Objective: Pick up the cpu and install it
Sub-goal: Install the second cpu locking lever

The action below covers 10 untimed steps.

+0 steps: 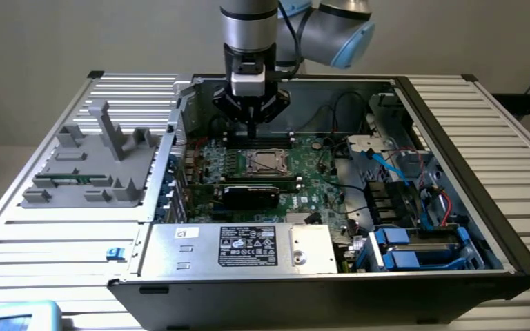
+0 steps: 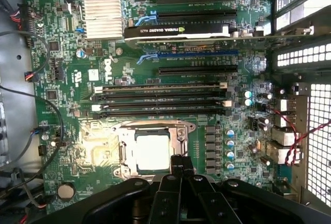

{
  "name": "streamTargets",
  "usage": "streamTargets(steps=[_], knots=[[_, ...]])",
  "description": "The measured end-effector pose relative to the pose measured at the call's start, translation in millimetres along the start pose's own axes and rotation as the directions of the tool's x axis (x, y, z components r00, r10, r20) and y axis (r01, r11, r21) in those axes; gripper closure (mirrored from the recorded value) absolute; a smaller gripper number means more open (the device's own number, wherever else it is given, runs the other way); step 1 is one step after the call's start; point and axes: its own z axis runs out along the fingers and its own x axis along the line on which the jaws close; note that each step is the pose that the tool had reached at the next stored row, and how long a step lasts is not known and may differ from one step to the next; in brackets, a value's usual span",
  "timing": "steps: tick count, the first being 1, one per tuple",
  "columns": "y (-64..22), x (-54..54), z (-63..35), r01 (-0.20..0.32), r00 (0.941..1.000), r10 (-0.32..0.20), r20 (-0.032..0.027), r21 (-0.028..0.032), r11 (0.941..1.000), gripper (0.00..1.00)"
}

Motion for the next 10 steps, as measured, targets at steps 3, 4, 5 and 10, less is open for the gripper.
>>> streamTargets(steps=[3, 4, 5, 10], knots=[[4.9, 0.3, 0.3, 0.0, 1.0, 0.0, 0.0003, 0.0066, 1.0, 0.89], [6.1, 0.2, 0.5, -0.001, 1.0, 0.001, 0.0005, 0.0095, 1.0, 0.89], [7.6, 0.2, 0.7, -0.001, 1.0, 0.001, 0.0008, 0.0141, 0.9999, 0.89], [14.0, 0.5, 2.4, -0.003, 1.0, 0.003, 0.003, 0.0514, 0.9987, 0.89]])
